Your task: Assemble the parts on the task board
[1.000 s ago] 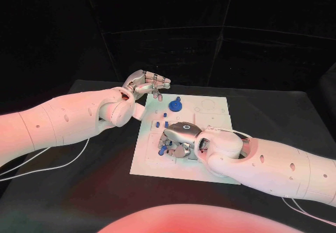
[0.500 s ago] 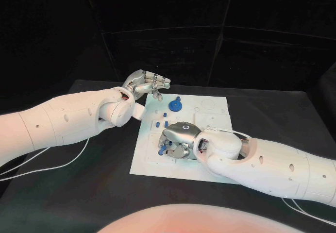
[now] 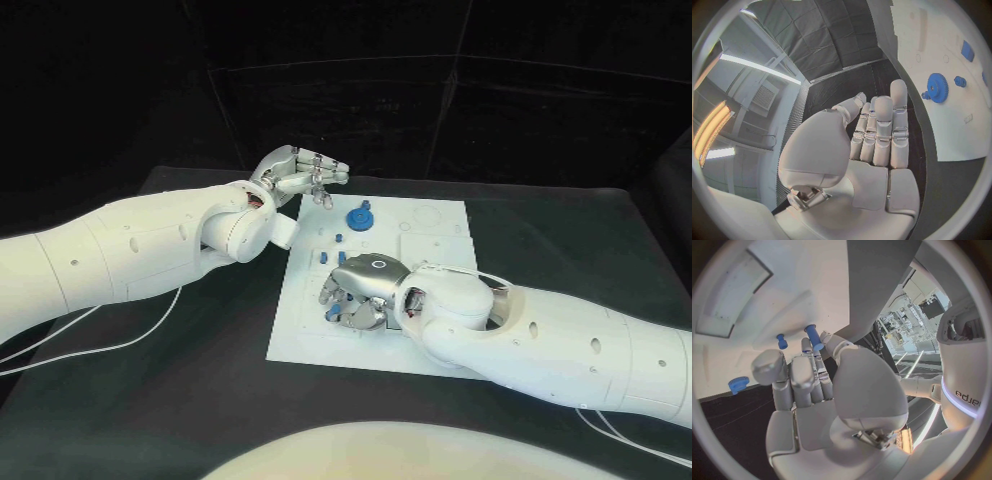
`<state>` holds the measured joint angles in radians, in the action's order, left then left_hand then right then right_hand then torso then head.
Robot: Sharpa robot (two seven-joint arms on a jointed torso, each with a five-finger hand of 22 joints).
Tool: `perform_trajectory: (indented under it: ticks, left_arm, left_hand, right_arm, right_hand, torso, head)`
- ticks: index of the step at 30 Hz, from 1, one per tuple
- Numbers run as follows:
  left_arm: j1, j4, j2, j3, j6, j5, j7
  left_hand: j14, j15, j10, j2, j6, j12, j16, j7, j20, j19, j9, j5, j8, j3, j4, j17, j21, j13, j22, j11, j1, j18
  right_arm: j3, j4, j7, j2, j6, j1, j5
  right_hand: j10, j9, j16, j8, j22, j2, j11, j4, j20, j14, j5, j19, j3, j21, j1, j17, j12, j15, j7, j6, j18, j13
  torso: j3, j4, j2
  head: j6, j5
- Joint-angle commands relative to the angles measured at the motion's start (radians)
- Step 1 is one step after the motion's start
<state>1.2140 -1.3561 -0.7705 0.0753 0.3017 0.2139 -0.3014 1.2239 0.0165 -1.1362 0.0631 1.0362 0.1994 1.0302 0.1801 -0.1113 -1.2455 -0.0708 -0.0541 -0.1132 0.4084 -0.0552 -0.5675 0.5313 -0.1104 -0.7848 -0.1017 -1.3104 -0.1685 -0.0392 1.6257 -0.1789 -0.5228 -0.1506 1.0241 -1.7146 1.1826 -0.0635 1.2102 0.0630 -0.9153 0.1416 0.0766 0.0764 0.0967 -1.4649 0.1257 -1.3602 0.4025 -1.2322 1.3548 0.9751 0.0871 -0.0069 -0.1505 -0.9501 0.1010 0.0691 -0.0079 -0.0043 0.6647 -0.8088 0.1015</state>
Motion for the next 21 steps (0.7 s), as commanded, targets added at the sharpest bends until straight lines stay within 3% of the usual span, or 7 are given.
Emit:
perform_trajectory:
  ticks: [1,15,21]
  left_arm:
    - [0.002,-0.001,0.000,-0.001,-0.007,-0.003,-0.005]
    - [0.002,-0.001,0.000,-0.001,-0.007,-0.003,-0.003]
    - [0.002,-0.002,-0.001,-0.001,-0.007,-0.003,-0.003]
  left_hand:
    - [-0.005,-0.001,0.009,-0.005,-0.007,0.003,-0.004,-0.003,-0.002,0.004,0.000,0.004,-0.007,-0.005,-0.002,0.001,-0.001,-0.001,0.001,0.001,-0.005,-0.013]
    - [-0.005,-0.001,0.009,-0.005,-0.007,0.003,-0.004,-0.003,-0.002,0.004,0.000,0.004,-0.007,-0.005,-0.002,0.001,-0.001,-0.001,0.001,0.001,-0.005,-0.013]
    - [-0.005,-0.001,0.009,-0.005,-0.007,0.003,-0.004,-0.003,-0.002,0.004,0.000,0.004,-0.007,-0.005,-0.002,0.001,-0.001,-0.001,0.001,0.001,-0.005,-0.013]
  right_arm:
    - [0.000,0.005,0.009,0.002,-0.029,0.001,0.008]
    - [0.000,0.013,0.005,0.001,-0.054,0.001,0.009]
    - [0.000,0.010,-0.007,-0.003,-0.053,0.001,0.008]
  right_hand:
    - [0.008,-0.001,0.005,-0.001,-0.002,-0.006,-0.002,0.001,-0.002,-0.013,0.006,-0.002,-0.007,-0.004,0.002,0.001,0.005,-0.004,0.001,0.007,0.015,0.001]
    - [0.024,-0.001,0.008,-0.002,-0.005,-0.010,-0.009,-0.002,-0.007,-0.014,0.007,-0.004,-0.006,-0.006,0.012,0.004,0.010,-0.011,0.005,0.023,0.014,0.003]
    - [-0.019,-0.001,0.005,-0.002,0.002,-0.002,0.001,-0.001,-0.006,-0.012,0.006,0.000,-0.014,-0.002,0.009,-0.002,-0.013,-0.004,0.000,0.047,0.014,-0.004]
  torso:
    - [0.0004,0.0014,0.001]
    - [0.0001,0.0010,0.001]
    - [-0.0003,0.0012,0.000]
  head:
    - [-0.003,0.000]
    - [-0.006,0.004]
    - [-0.006,0.004]
